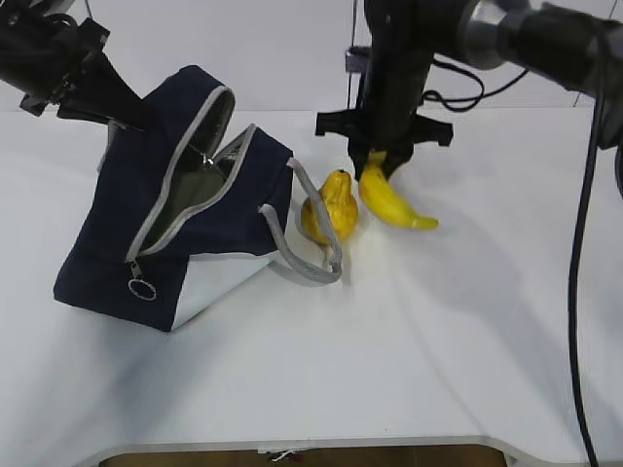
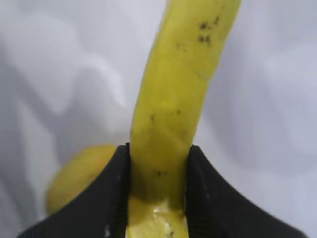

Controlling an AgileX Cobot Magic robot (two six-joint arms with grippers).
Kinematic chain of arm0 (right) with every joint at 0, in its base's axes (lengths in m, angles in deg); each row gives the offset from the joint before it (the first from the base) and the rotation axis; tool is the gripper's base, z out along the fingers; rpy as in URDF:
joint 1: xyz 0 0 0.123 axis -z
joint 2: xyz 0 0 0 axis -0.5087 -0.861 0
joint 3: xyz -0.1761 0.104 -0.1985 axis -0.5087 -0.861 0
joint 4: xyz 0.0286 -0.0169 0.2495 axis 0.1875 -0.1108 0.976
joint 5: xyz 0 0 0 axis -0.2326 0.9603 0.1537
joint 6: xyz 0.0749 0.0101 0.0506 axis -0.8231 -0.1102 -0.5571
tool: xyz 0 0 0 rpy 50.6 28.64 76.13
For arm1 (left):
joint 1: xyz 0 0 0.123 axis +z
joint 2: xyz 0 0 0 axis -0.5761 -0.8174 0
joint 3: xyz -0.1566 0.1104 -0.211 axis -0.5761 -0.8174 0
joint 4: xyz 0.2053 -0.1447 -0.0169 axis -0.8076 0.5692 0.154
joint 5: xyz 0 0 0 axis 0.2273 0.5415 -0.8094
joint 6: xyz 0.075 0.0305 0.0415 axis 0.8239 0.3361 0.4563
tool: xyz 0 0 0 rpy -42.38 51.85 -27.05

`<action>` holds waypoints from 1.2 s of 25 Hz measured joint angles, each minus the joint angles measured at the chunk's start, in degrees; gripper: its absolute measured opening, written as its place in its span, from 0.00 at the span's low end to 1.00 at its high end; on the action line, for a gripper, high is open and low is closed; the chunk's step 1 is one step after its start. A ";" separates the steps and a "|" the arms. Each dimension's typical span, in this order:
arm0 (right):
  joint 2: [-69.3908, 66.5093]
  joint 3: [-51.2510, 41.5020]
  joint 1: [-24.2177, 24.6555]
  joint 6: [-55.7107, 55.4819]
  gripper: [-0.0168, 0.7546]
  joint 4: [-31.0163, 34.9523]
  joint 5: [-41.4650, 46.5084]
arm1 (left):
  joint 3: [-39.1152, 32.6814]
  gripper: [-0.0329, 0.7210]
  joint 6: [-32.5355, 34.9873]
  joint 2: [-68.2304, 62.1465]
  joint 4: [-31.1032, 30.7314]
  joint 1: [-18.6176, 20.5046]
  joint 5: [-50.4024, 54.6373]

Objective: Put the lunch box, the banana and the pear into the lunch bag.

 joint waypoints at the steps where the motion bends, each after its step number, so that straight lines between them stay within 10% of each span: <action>1: 0.11 2.18 0.00 2.18 0.31 1.41 0.00 | 0.00 0.04 0.00 0.00 0.05 0.00 0.00; 12: 1.60 9.85 -0.37 19.78 0.31 32.09 1.43 | 0.00 0.04 0.00 0.00 2.27 0.00 -1.46; 30: 0.25 9.62 -4.55 20.84 0.31 38.64 1.71 | 0.00 0.04 -0.18 -0.11 6.63 0.13 -4.46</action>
